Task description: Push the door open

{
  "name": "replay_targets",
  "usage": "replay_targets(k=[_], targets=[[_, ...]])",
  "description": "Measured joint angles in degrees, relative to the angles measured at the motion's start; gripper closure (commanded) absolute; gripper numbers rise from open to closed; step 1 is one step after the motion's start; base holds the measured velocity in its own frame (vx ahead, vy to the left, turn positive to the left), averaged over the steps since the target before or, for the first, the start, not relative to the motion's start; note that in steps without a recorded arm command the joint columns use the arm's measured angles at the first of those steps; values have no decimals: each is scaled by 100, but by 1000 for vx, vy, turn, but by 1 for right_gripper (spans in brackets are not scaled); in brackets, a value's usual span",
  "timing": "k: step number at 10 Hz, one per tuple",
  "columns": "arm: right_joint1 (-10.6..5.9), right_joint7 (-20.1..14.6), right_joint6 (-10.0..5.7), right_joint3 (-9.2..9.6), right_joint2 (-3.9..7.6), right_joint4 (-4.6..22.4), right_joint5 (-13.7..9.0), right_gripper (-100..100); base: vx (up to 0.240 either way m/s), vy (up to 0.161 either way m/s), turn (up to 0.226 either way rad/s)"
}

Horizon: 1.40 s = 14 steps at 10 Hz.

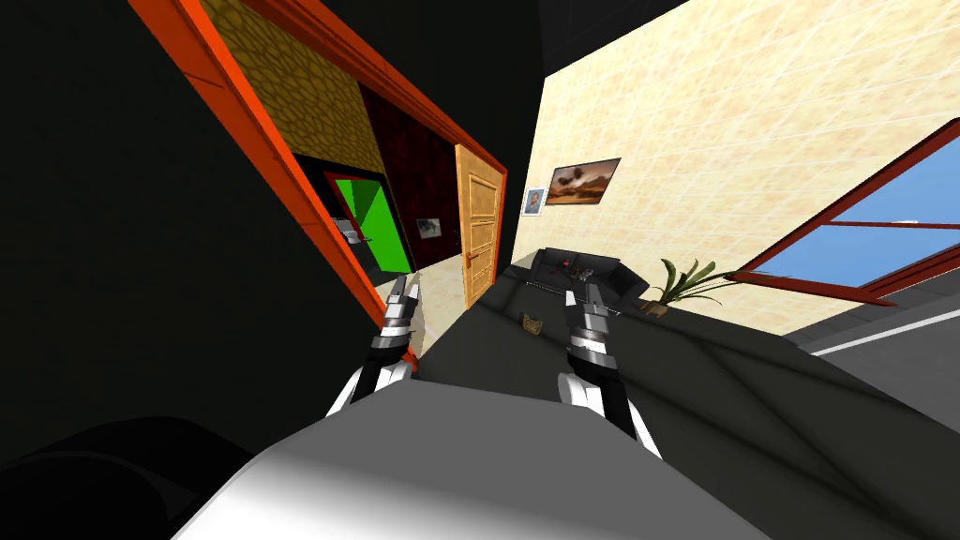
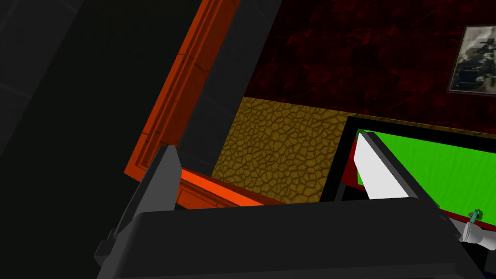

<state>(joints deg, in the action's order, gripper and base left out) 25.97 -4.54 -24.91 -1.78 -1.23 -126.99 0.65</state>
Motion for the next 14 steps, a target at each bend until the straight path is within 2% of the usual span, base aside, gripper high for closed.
replay_targets(k=[2,5,6,7,10,11,13,14], targets=[[-157,-64,28,122,120,143,-33,-100,205,-8,15],[-353,-131,-24,449,234,429,-37,-100,197,-23,1],[-473,-173,-16,559,301,545,-55,-100,218,-23,4],[-598,-207,-57,690,344,740,-60,-100,215,-10,6],[-822,-343,-88,1068,533,1035,-107,-100,202,15,1],[-931,-367,-98,1236,552,1167,-102,-100,191,-14,3],[-1194,-466,-79,1495,678,1442,-142,-100,175,-8,7],[-1295,-543,-85,1619,781,1563,-178,-100,194,22,-4]])
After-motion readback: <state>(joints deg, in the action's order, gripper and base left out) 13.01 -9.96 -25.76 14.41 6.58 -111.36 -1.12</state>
